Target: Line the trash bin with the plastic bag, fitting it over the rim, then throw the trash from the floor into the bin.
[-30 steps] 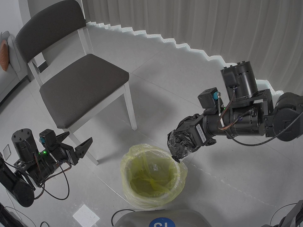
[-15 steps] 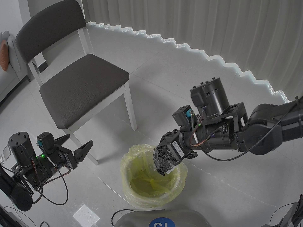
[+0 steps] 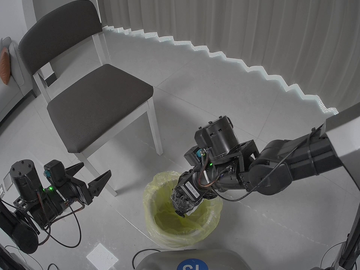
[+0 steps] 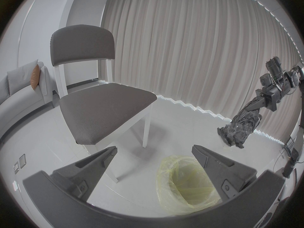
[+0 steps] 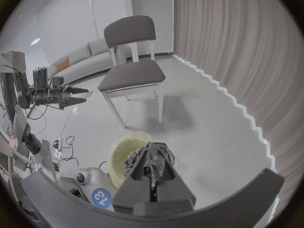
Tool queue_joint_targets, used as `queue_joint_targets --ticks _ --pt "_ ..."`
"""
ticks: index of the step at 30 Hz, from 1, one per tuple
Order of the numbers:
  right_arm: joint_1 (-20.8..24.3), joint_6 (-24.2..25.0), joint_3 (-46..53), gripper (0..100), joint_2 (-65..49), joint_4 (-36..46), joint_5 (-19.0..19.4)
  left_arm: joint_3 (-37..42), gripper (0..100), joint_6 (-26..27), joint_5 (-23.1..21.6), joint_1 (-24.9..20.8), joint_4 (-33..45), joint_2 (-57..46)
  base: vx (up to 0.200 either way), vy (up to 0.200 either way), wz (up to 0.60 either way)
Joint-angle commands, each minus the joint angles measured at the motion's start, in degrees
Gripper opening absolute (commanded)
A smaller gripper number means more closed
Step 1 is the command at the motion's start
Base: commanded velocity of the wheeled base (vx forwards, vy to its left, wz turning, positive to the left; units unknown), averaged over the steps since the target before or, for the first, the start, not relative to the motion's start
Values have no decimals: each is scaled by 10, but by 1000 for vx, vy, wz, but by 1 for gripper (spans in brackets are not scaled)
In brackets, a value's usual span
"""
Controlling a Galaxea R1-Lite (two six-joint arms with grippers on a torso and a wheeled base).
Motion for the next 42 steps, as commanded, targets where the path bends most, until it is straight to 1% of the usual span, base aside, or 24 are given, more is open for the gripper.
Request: queue_joint_targets --ticks 1,13,30,42 --pt "5 0 -10 0 37 -1 2 8 100 -1 -1 1 -1 2 0 0 0" --pt "7 0 -27 0 81 -2 3 23 100 0 0 -14 -1 -24 0 0 0" --pt "4 1 -64 0 142 -1 3 34 100 -16 0 -12 -1 -23 0 0 0" --pt "-7 -1 -136 0 218 6 5 43 100 -30 -1 -10 -2 -21 0 0 0"
